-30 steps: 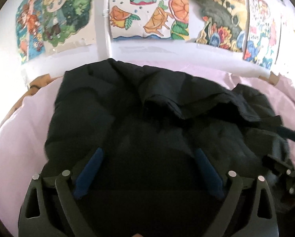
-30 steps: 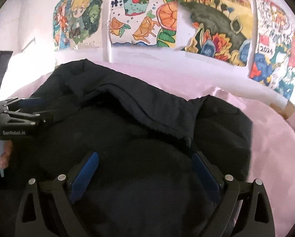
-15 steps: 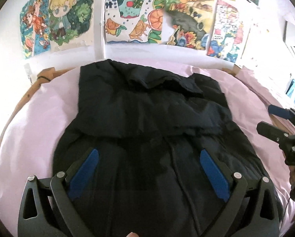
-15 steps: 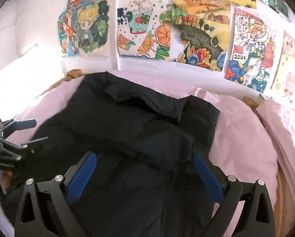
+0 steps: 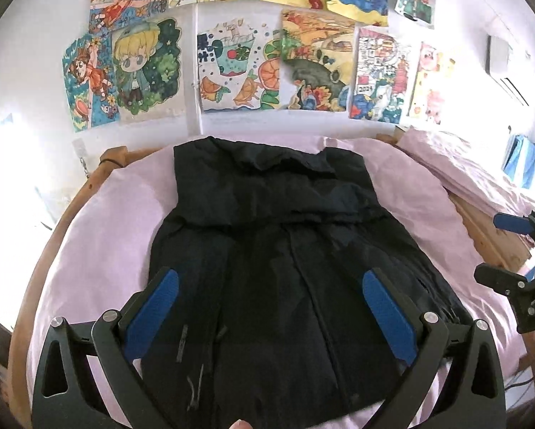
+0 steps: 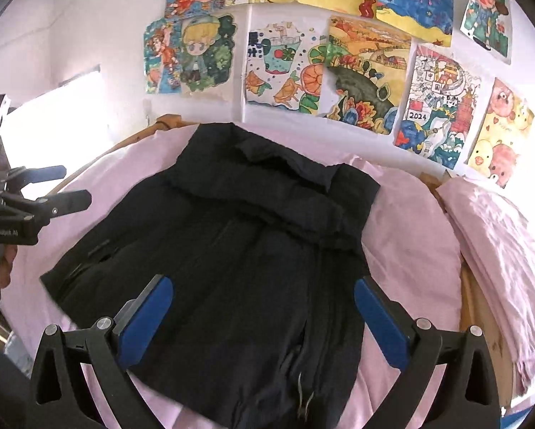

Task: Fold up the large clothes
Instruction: 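Grasp the jacket hem with the left gripper while the right gripper grasps the hem beside it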

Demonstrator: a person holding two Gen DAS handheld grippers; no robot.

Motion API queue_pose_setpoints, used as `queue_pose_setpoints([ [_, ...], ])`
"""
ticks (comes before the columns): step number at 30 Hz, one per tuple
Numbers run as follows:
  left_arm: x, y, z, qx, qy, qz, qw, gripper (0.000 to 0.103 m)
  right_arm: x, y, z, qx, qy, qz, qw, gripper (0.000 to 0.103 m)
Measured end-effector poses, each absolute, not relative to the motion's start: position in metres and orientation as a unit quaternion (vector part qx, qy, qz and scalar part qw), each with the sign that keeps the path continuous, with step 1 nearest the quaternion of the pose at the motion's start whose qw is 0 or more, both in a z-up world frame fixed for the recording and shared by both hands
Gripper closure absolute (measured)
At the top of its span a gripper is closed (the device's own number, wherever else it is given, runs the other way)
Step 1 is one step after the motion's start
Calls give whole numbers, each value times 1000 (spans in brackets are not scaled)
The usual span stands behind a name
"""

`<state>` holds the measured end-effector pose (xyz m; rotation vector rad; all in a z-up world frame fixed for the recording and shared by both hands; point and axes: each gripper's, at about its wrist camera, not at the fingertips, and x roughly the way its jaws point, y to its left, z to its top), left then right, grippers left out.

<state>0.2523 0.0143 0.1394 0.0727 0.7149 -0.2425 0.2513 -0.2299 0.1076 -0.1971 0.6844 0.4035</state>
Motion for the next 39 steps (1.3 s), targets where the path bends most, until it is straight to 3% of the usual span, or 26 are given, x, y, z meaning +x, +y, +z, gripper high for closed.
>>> queue_pose_setpoints([
  [9,202,15,126,96,329,-151,927,2,198,-220,102,-118,355,207,904,0],
  [16,186,19,83,203,315,-180,910,2,190,-205,52,-221,400,218,862,0],
  [28,179,43,22,264,379,-281,842,2,200,-214,-22,-261,504,223,792,0],
  [39,183,42,-26,318,444,-272,792,2,211,-220,-53,-259,552,209,764,0],
])
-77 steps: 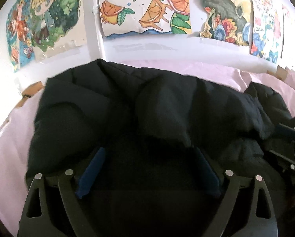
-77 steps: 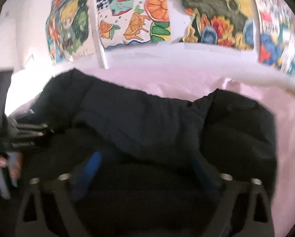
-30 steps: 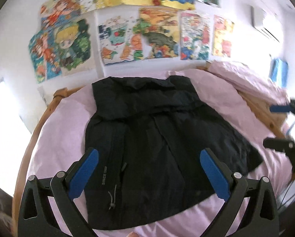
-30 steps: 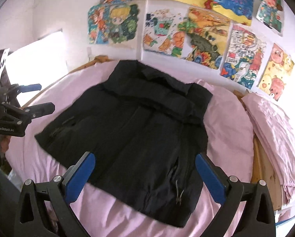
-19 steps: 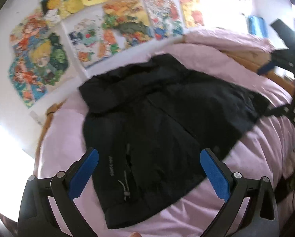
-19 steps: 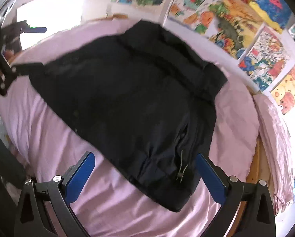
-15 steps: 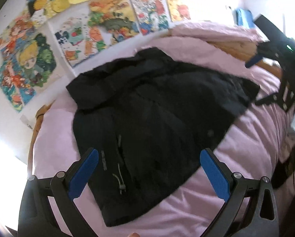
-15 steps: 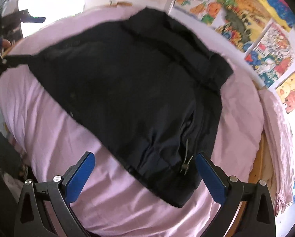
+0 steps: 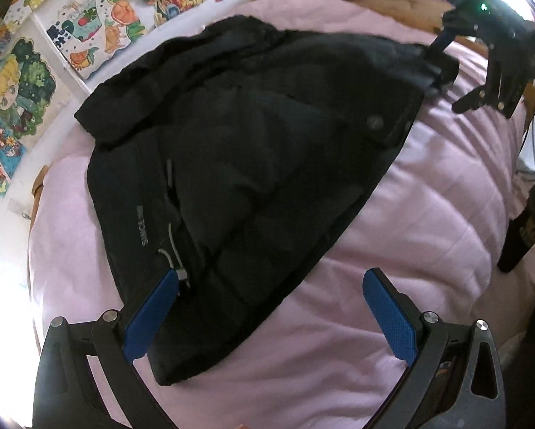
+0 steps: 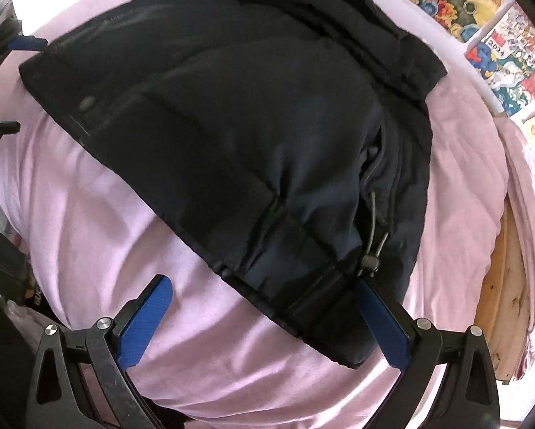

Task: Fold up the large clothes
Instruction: 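Grasp the jacket hem with the left gripper while the right gripper grasps the hem beside it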

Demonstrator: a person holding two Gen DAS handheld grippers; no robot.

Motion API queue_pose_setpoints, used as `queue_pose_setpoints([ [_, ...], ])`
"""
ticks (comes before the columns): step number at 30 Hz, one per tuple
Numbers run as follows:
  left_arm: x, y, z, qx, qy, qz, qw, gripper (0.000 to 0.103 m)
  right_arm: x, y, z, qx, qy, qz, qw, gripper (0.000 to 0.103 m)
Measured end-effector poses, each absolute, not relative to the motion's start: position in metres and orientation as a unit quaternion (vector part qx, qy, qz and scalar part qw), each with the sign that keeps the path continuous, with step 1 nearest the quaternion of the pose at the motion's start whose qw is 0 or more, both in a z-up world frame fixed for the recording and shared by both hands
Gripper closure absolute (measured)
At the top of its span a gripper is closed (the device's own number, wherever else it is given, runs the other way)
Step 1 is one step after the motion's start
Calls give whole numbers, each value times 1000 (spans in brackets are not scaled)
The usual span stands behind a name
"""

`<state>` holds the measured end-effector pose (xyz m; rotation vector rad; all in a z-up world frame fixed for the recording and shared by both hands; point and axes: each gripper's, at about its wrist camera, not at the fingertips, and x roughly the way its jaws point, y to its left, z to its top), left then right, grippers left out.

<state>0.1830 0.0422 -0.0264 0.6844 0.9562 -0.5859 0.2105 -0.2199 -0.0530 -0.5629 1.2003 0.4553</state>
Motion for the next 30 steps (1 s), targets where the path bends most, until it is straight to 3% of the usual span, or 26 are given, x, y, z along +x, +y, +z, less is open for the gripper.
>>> queue_pose_setpoints([
  [5,186,45,-48,375,456,-225,775,2,210,-218,-65,-276,561,204,753,0],
  [13,199,62,-43,367,455,-190,789,3,209,-219,-67,-279,561,207,752,0],
  [16,200,65,-32,367,432,-181,804,22,209,-219,-69,-288,557,209,751,0],
  [21,202,65,-17,342,420,-198,817,68,204,-217,-75,-321,541,207,749,0],
  [23,200,63,-12,339,411,-200,822,78,201,-215,-77,-343,532,203,747,0],
  [30,203,62,9,303,386,-184,852,87,186,-211,-82,-478,437,145,748,0],
])
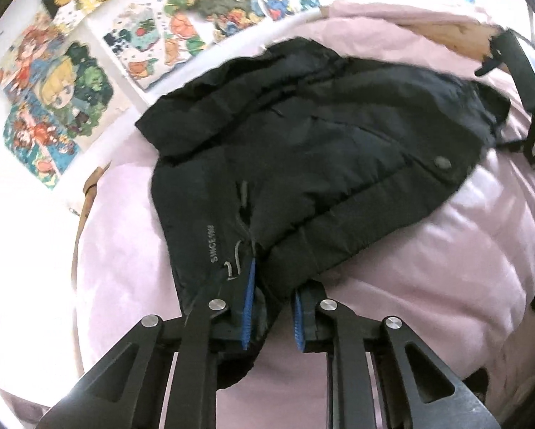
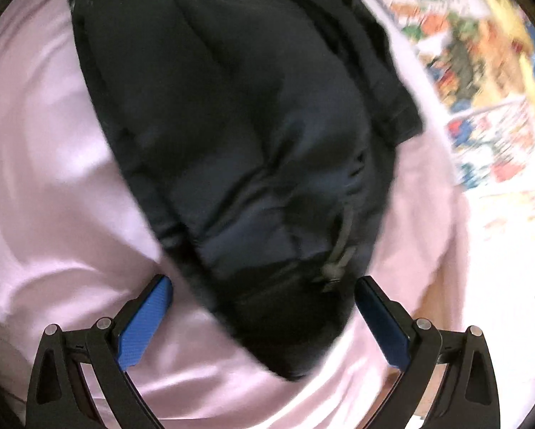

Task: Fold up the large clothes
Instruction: 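Grasp the jacket hem with the left gripper while the right gripper grasps the hem beside it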

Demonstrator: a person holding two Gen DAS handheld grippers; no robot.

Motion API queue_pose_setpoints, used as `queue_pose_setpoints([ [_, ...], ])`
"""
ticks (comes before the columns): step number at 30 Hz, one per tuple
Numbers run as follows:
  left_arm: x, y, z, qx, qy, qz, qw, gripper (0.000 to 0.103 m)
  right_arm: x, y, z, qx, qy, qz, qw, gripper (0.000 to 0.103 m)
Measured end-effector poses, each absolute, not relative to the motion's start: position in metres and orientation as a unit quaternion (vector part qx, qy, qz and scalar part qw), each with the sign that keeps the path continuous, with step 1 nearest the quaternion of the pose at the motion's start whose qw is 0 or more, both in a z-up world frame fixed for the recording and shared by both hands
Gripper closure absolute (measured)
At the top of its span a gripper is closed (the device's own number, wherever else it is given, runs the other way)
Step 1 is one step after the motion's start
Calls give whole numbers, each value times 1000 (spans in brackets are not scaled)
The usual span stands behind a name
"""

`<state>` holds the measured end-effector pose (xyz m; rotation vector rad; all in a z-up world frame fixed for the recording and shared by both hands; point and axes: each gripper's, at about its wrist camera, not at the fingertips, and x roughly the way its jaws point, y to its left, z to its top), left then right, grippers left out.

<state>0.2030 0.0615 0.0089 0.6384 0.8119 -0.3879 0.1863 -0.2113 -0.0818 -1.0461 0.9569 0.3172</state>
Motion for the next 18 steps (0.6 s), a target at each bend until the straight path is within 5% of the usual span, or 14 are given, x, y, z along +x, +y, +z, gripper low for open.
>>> queue_pose_setpoints([
  [5,204,59,21,291,369,-168,866,90,179,-212,-89,-529,392,124,743,1],
  [7,204,60,25,284,364,-162,872,91,174,-213,-97,-547,383,127,733,11],
  [9,207,62,31,268,360,-156,880,92,167,-211,-106,-572,371,131,719,33],
  [15,206,66,45,243,354,-154,890,94,167,-224,-112,-624,325,104,703,77],
  [18,200,64,51,251,347,-151,891,97,168,-229,-95,-607,324,98,719,89],
])
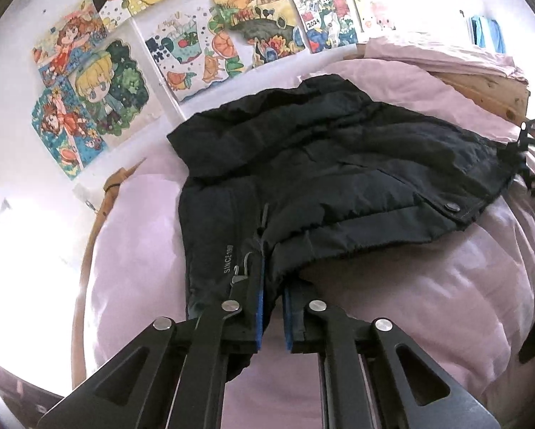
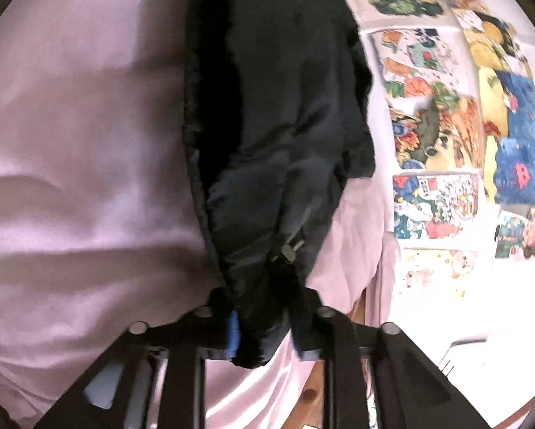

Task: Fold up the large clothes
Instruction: 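Grasp the jacket hem with the left gripper while the right gripper grasps the hem beside it, then lift the held hem with both grippers and fold it over toward the collar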

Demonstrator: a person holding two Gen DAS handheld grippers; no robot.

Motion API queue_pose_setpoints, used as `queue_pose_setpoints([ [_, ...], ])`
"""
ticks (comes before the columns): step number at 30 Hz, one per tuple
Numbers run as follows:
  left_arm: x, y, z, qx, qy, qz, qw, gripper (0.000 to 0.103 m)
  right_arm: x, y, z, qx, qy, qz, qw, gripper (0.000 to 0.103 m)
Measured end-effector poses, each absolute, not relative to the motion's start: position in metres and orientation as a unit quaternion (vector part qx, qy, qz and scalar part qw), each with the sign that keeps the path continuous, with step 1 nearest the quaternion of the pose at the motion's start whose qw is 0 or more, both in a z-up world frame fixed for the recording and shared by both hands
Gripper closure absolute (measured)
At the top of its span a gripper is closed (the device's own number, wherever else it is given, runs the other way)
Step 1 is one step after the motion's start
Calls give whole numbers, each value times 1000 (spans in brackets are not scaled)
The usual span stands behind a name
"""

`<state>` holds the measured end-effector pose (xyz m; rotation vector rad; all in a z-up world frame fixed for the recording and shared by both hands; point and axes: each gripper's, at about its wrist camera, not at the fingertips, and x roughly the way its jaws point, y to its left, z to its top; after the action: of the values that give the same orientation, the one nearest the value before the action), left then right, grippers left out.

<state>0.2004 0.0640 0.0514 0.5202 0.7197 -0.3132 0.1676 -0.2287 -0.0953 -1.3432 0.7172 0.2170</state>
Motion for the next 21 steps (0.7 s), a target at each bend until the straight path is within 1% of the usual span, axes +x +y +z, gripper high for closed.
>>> queue_pose_setpoints([
  [3,189,58,60,274,338,-155,887,97,164,-230,-70,-592,317,86,736,95],
  [5,181,58,67,282,337,-162,884,98,161,-230,-53,-578,320,85,746,96],
  [7,171,63,73,290,336,-166,880,98,158,-231,-35,-566,320,86,755,97],
  [11,147,72,88,301,327,-179,878,98,130,-225,-16,-564,321,99,755,97],
  [17,102,81,121,281,322,-202,881,98,72,-231,19,-568,310,116,754,97],
  [21,90,73,132,280,312,-206,884,98,64,-236,43,-546,311,113,770,97],
])
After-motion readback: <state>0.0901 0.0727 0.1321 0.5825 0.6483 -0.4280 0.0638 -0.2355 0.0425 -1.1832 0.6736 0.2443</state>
